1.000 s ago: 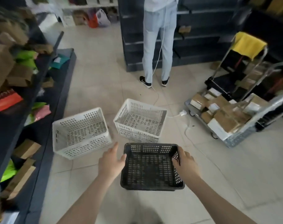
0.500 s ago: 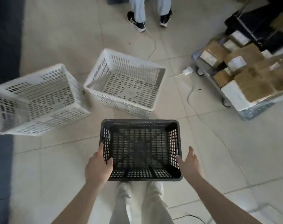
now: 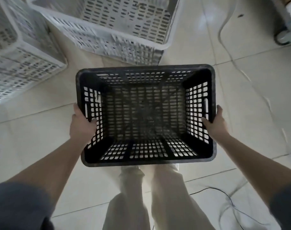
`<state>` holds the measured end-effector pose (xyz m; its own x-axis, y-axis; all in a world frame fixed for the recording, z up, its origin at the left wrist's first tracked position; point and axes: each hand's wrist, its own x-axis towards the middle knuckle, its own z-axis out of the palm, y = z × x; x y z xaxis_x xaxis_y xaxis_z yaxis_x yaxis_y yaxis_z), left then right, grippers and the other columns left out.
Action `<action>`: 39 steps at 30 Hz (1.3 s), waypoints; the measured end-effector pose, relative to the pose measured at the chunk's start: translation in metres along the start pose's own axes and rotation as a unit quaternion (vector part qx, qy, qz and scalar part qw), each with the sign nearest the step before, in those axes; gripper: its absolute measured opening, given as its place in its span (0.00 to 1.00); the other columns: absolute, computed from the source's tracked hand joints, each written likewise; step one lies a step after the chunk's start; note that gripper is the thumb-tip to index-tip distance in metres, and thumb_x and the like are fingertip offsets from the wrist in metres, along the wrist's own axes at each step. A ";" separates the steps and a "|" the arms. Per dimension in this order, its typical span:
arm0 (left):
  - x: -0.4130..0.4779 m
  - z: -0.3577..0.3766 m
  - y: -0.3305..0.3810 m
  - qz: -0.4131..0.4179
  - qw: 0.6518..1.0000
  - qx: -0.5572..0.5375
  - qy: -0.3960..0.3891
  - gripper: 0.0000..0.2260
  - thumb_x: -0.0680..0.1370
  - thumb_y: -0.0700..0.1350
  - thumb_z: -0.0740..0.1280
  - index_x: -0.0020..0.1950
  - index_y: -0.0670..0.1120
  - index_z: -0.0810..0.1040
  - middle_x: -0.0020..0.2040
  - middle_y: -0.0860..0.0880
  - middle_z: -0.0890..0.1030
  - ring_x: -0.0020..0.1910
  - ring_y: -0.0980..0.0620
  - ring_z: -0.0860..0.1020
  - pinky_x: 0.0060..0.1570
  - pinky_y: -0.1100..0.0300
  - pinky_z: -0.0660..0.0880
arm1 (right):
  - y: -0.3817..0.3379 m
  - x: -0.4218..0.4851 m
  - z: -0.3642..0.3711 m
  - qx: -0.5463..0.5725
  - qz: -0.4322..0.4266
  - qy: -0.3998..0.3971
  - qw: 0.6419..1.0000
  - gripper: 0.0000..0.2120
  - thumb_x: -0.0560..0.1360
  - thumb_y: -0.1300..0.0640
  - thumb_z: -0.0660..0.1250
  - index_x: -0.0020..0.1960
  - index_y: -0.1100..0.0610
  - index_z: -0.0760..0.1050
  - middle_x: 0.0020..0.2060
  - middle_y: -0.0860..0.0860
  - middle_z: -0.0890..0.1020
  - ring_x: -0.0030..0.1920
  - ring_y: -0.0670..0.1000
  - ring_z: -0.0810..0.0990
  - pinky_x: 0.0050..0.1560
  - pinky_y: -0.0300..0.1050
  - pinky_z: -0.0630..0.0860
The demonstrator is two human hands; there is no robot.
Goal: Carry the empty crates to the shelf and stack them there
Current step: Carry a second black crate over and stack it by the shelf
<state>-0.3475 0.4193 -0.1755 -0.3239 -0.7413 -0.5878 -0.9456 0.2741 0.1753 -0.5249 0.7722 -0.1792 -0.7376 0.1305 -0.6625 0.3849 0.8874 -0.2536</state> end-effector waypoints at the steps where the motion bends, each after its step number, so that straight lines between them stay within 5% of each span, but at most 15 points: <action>1: 0.005 0.005 -0.004 0.008 1.000 0.005 0.012 0.31 0.76 0.42 0.65 0.75 0.45 0.54 0.63 0.36 0.75 0.59 0.33 0.76 0.58 0.41 0.74 | 0.002 0.003 0.006 0.003 -0.007 0.008 1.000 0.28 0.78 0.61 0.62 0.74 0.57 0.54 0.62 0.64 0.77 0.57 0.66 0.78 0.56 0.59 0.75; 6: 0.018 0.006 -0.015 0.021 0.997 0.050 0.054 0.14 0.74 0.34 0.60 0.60 0.37 0.67 0.52 0.33 0.79 0.50 0.33 0.78 0.42 0.48 0.69 | 0.005 0.007 0.011 -0.040 -0.035 0.062 0.997 0.16 0.78 0.63 0.59 0.65 0.61 0.63 0.51 0.65 0.81 0.41 0.60 0.76 0.39 0.51 0.73; 10: 0.006 -0.019 -0.012 0.024 0.997 0.063 0.046 0.14 0.74 0.33 0.61 0.59 0.36 0.66 0.50 0.34 0.79 0.48 0.33 0.78 0.39 0.49 0.68 | -0.009 -0.008 -0.010 -0.051 -0.048 0.050 0.996 0.16 0.77 0.64 0.60 0.63 0.62 0.64 0.52 0.68 0.80 0.49 0.67 0.79 0.47 0.61 0.78; 19: -0.092 -0.165 -0.049 -0.031 0.997 0.023 0.073 0.12 0.73 0.33 0.61 0.56 0.37 0.67 0.45 0.36 0.79 0.40 0.39 0.75 0.37 0.51 0.70 | -0.096 -0.116 -0.099 -0.101 -0.132 0.036 0.985 0.12 0.77 0.63 0.61 0.59 0.60 0.66 0.47 0.65 0.82 0.32 0.54 0.73 0.33 0.46 0.69; 23: -0.161 -0.258 -0.081 -0.101 0.988 0.007 0.120 0.13 0.74 0.34 0.62 0.58 0.37 0.67 0.49 0.36 0.80 0.44 0.38 0.77 0.39 0.51 0.70 | -0.174 -0.190 -0.134 -0.122 -0.216 0.016 0.969 0.12 0.77 0.65 0.60 0.60 0.63 0.66 0.49 0.68 0.81 0.46 0.66 0.80 0.46 0.57 0.77; 30: -0.344 -0.437 -0.136 -0.178 0.950 -0.047 0.253 0.17 0.77 0.40 0.64 0.63 0.36 0.67 0.58 0.33 0.77 0.58 0.33 0.77 0.54 0.43 0.75 | -0.293 -0.366 -0.223 -0.144 -0.407 -0.009 0.902 0.15 0.77 0.64 0.60 0.63 0.62 0.67 0.52 0.62 0.80 0.45 0.61 0.78 0.40 0.48 0.69; 34: -0.455 -0.499 -0.179 -0.232 0.920 -0.095 0.302 0.19 0.75 0.38 0.64 0.65 0.36 0.67 0.58 0.35 0.78 0.56 0.35 0.77 0.51 0.46 0.76 | -0.337 -0.477 -0.259 -0.139 -0.511 -0.006 0.848 0.11 0.77 0.62 0.60 0.58 0.63 0.71 0.46 0.61 0.80 0.36 0.55 0.74 0.36 0.45 0.69; 39: -0.587 -0.530 -0.251 -0.300 0.879 -0.148 0.339 0.14 0.73 0.39 0.66 0.58 0.38 0.73 0.57 0.38 0.79 0.58 0.38 0.78 0.50 0.50 0.75 | -0.380 -0.611 -0.266 -0.162 -0.600 -0.043 0.783 0.11 0.74 0.63 0.65 0.55 0.66 0.75 0.46 0.66 0.82 0.49 0.62 0.82 0.46 0.49 0.75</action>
<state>0.0637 0.4612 0.5439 0.3865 -0.9206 -0.0563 -0.8871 -0.3877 0.2506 -0.3681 0.4731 0.5093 -0.4148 -0.9000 -0.1340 -0.7262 0.4161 -0.5473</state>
